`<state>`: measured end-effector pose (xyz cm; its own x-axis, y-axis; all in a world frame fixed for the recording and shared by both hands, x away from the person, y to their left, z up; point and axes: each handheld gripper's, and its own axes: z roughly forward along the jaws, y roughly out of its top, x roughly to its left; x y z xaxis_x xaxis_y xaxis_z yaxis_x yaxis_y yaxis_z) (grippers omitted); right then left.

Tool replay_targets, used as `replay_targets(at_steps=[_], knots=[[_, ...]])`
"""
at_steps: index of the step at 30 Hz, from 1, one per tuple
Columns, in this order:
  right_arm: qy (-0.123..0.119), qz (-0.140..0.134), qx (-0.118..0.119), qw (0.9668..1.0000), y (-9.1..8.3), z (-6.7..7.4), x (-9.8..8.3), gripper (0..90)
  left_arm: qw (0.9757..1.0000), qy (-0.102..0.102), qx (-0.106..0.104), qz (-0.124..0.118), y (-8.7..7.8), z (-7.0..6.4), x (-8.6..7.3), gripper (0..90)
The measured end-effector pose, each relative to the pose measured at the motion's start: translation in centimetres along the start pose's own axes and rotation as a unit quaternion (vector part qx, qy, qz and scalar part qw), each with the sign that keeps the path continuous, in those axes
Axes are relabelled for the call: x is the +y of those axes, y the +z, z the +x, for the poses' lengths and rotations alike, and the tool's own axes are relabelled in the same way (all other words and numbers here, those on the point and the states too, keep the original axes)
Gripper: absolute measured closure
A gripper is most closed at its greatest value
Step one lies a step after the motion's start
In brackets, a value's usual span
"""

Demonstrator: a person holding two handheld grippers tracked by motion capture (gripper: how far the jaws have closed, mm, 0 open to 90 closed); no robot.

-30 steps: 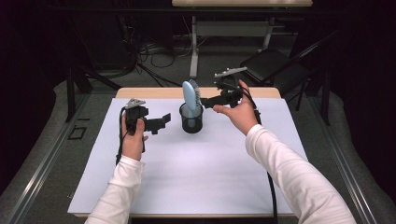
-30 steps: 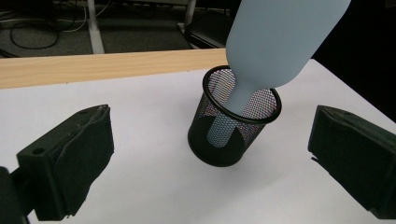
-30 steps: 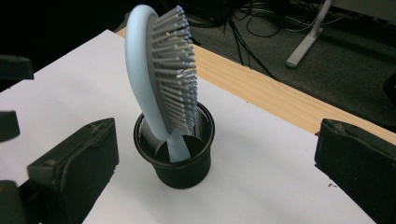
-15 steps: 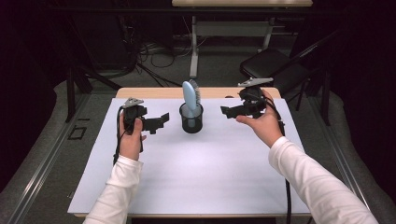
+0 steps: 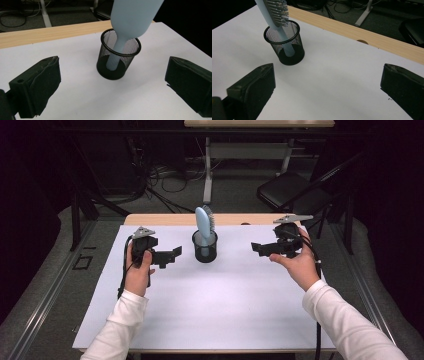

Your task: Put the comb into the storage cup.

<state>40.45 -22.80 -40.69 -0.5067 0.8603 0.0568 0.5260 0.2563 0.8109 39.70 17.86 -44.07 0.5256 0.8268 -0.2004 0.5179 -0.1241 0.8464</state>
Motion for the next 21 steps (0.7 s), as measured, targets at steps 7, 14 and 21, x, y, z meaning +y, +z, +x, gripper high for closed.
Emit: replay_targets(at_steps=[7,14,21], knots=[[0.001,-0.002,-0.006,1.0000,-0.6,0.0,-2.1,0.0,0.9998,0.015,-0.009,0.002,-1.4,-0.1,-1.1,0.5],[0.004,0.000,-0.021,0.9998,-1.2,-0.3,-5.2,0.0,0.9998,0.013,-0.014,-0.012,-2.4,0.1,-2.6,0.5],[0.016,-0.010,-0.028,0.9994,-2.1,-0.7,-7.5,0.0,0.9996,0.018,-0.015,-0.017,-2.9,0.4,-4.2,0.5]])
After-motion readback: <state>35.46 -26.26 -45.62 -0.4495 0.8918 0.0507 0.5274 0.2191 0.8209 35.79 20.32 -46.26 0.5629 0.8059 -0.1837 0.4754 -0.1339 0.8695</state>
